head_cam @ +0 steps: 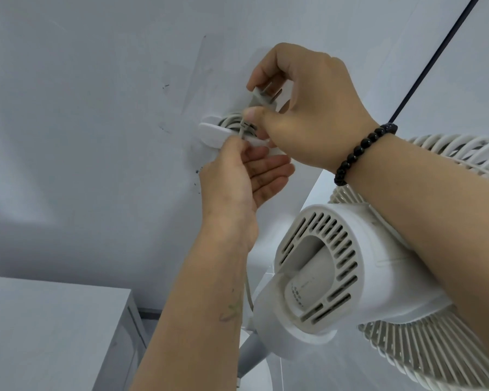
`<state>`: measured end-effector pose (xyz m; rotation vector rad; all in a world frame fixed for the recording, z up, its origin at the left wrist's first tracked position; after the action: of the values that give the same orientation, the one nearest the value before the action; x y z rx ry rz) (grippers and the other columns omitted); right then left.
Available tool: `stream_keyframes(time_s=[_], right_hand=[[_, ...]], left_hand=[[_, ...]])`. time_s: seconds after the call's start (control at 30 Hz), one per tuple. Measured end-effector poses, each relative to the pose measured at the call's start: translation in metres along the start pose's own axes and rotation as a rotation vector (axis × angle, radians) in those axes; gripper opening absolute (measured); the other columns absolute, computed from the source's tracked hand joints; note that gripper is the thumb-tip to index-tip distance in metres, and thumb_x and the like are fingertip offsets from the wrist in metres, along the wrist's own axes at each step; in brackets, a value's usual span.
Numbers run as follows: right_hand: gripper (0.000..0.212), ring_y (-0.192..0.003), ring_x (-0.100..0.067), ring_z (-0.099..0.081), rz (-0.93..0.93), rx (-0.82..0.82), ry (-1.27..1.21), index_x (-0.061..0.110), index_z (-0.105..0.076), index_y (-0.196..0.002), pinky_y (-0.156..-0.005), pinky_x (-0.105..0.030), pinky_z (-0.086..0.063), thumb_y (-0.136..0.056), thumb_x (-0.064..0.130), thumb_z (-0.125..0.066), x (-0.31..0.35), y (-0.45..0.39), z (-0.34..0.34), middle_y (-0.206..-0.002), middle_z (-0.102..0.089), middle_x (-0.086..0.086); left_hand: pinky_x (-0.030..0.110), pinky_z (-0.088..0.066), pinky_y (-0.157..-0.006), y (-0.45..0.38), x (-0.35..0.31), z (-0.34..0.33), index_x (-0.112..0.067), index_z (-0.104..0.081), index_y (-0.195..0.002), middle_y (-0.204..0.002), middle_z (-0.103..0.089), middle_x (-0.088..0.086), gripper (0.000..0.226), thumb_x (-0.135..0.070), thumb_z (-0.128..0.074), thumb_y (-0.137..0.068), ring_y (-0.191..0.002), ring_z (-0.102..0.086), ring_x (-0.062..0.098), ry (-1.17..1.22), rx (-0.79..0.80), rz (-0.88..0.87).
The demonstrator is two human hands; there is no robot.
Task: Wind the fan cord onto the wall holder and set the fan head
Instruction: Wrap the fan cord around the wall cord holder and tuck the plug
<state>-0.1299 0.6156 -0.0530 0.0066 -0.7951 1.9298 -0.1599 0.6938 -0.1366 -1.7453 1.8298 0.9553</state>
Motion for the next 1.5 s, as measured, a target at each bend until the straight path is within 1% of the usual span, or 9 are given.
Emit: stream_keyframes(time_s=[0.13,0.33,0.63,0.77,1.03,1.13,1.27,1.33,1.5], right_hand=[[0.023,-0.064,0.009,-0.050,0.034,0.007,0.033,0.020,-0.062,-0.099,-0.066,-0.020,-0.050,-0.077,0.022,-0.070,0.000,0.000,0.000,-0.093,-0.063,0.008],[0.021,-0.065,0.007,-0.055,-0.007,-0.013,0.026,0.022,-0.061,-0.096,-0.067,-0.016,-0.051,-0.077,0.023,-0.071,-0.002,-0.001,0.000,-0.092,-0.065,0.009],[0.021,-0.078,-0.012,-0.067,-0.081,-0.026,-0.056,0.020,-0.062,-0.094,-0.070,-0.031,-0.057,-0.076,0.023,-0.072,-0.005,-0.003,0.000,-0.091,-0.066,0.004],[0.021,-0.079,-0.013,-0.067,-0.080,-0.022,-0.066,0.021,-0.061,-0.093,-0.069,-0.031,-0.058,-0.076,0.024,-0.073,-0.004,-0.003,0.000,-0.092,-0.066,0.004],[0.021,-0.080,-0.013,-0.067,-0.076,-0.017,-0.050,0.022,-0.060,-0.093,-0.072,-0.029,-0.057,-0.077,0.024,-0.073,-0.003,-0.004,0.000,-0.094,-0.066,0.004],[0.020,-0.080,-0.014,-0.067,-0.082,-0.019,-0.064,0.022,-0.060,-0.091,-0.071,-0.031,-0.057,-0.076,0.023,-0.073,-0.003,-0.003,-0.001,-0.092,-0.066,0.004],[0.019,-0.078,-0.015,-0.067,-0.086,-0.015,-0.070,0.020,-0.060,-0.092,-0.071,-0.029,-0.057,-0.076,0.021,-0.071,-0.003,-0.003,-0.001,-0.091,-0.066,0.003],[0.019,-0.079,-0.015,-0.067,-0.085,-0.005,-0.069,0.020,-0.060,-0.092,-0.071,-0.030,-0.057,-0.077,0.021,-0.071,-0.002,-0.003,0.000,-0.091,-0.066,0.003],[0.018,-0.081,-0.017,-0.068,-0.103,-0.018,-0.094,0.019,-0.060,-0.091,-0.072,-0.034,-0.057,-0.076,0.019,-0.071,-0.003,-0.002,0.000,-0.091,-0.066,0.003]], left_hand=[[0.021,-0.053,-0.049,-0.001,-0.002,0.000,-0.007,-0.060,-0.077,-0.056,-0.069,0.004,0.026,-0.020,-0.044,-0.093,-0.054,-0.070,0.015,-0.026,0.003,0.031],[0.019,-0.052,-0.048,-0.001,-0.003,0.002,-0.004,-0.062,-0.078,-0.060,-0.071,0.006,0.027,-0.015,-0.042,-0.093,-0.054,-0.070,0.014,0.064,0.044,0.061],[0.020,-0.053,-0.048,-0.003,-0.005,0.004,-0.004,-0.064,-0.078,-0.060,-0.071,0.008,0.029,-0.020,-0.046,-0.095,-0.052,-0.068,0.015,0.017,0.046,0.042],[0.019,-0.052,-0.048,-0.003,-0.003,0.003,-0.004,-0.064,-0.076,-0.060,-0.070,0.007,0.029,-0.019,-0.047,-0.094,-0.052,-0.068,0.015,0.012,0.026,0.032],[0.018,-0.050,-0.044,-0.002,-0.006,0.004,-0.002,-0.064,-0.076,-0.058,-0.068,0.007,0.029,-0.012,-0.043,-0.092,-0.048,-0.066,0.014,0.185,0.065,0.131],[0.017,-0.049,-0.044,-0.002,-0.008,0.005,-0.003,-0.064,-0.076,-0.056,-0.068,0.006,0.030,-0.014,-0.042,-0.093,-0.047,-0.065,0.014,0.080,0.063,0.107],[0.016,-0.044,-0.041,-0.005,-0.010,0.005,-0.005,-0.064,-0.071,-0.048,-0.065,0.005,0.036,-0.020,-0.040,-0.092,-0.041,-0.061,0.014,-0.373,-0.039,-0.057],[0.017,-0.041,-0.039,-0.009,-0.011,0.005,-0.005,-0.061,-0.067,-0.045,-0.063,0.005,0.036,-0.022,-0.040,-0.091,-0.038,-0.058,0.014,-0.492,-0.085,-0.123],[0.020,-0.038,-0.042,-0.009,-0.008,0.006,-0.007,-0.058,-0.064,-0.041,-0.057,0.002,0.034,-0.016,-0.037,-0.089,-0.034,-0.048,0.013,-0.353,-0.064,-0.028]])
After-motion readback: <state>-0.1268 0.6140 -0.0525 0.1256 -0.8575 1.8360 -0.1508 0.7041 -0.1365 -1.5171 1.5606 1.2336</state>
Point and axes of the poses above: each hand's wrist, its own y-axis away from the middle knuckle, its own z-axis out of the back of the hand, x = y × z, the point moved 2 cm from there along -y, towards the middle knuckle
